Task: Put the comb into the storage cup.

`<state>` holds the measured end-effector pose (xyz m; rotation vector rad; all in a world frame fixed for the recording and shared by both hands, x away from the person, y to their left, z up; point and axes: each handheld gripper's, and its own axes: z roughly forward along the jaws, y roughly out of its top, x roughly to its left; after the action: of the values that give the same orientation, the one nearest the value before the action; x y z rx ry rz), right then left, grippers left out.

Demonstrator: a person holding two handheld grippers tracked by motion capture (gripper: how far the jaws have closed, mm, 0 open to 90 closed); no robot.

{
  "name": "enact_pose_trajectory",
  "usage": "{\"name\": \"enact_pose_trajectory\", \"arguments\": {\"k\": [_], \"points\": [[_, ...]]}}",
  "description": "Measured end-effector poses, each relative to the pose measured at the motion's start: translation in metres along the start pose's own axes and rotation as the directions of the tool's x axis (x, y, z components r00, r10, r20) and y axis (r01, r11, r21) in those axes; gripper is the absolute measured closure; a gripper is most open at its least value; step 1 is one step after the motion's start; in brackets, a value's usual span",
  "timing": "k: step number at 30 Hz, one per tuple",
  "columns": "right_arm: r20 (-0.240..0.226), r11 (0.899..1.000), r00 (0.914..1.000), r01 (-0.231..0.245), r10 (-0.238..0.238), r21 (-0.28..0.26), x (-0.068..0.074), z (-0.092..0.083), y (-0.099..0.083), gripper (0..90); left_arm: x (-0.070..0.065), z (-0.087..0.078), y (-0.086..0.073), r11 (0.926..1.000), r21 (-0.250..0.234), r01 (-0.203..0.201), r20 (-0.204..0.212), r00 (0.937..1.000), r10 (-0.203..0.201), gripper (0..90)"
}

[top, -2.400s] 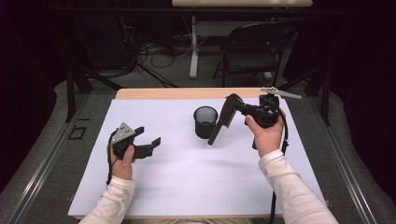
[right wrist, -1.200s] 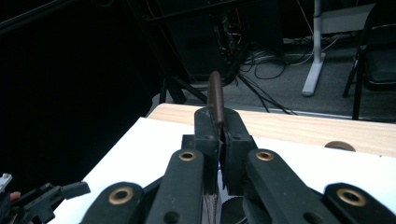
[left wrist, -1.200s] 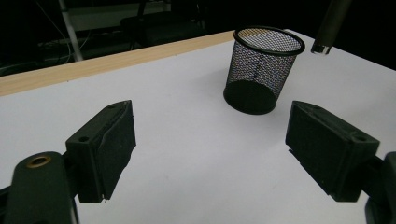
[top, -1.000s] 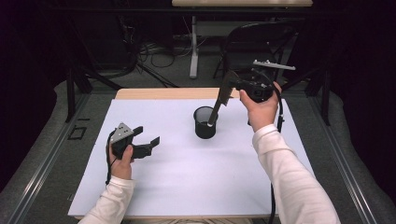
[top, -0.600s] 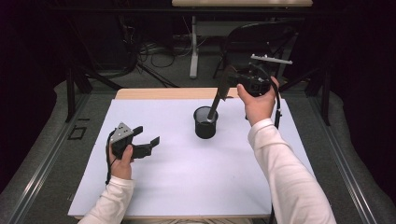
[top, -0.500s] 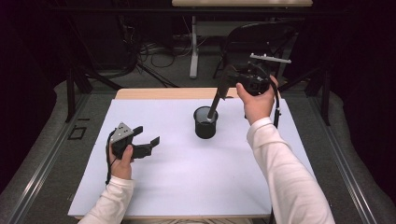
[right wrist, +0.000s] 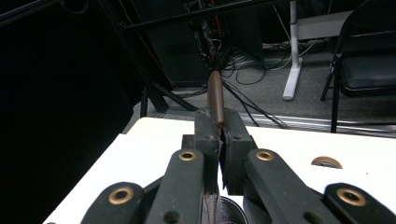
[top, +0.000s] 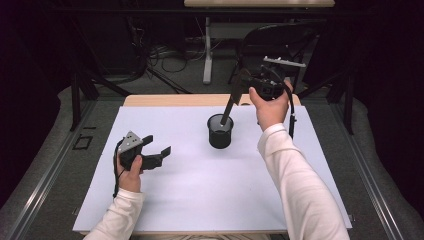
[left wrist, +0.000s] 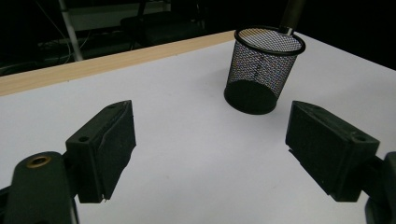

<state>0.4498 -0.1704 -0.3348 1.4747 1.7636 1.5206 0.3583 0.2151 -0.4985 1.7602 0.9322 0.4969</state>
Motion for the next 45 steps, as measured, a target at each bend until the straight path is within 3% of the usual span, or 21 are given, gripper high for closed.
{"name": "enact_pose_trajectory", "arguments": {"k": [20,45], "points": [[0.010,1.000,0.9996,-0.026,0.026,0.009,-0.001,0.016,-0.010,87.6,0.001,-0.001,0.000,1.0000,-0.001,0.004,0.000,1.0000,-0.004,16.2],[0.038,0.993,0.9931,-0.112,0.111,0.034,-0.023,0.036,-0.035,87.6,0.002,-0.001,0.000,1.0000,0.000,0.007,-0.002,1.0000,-0.007,16.2]]}}
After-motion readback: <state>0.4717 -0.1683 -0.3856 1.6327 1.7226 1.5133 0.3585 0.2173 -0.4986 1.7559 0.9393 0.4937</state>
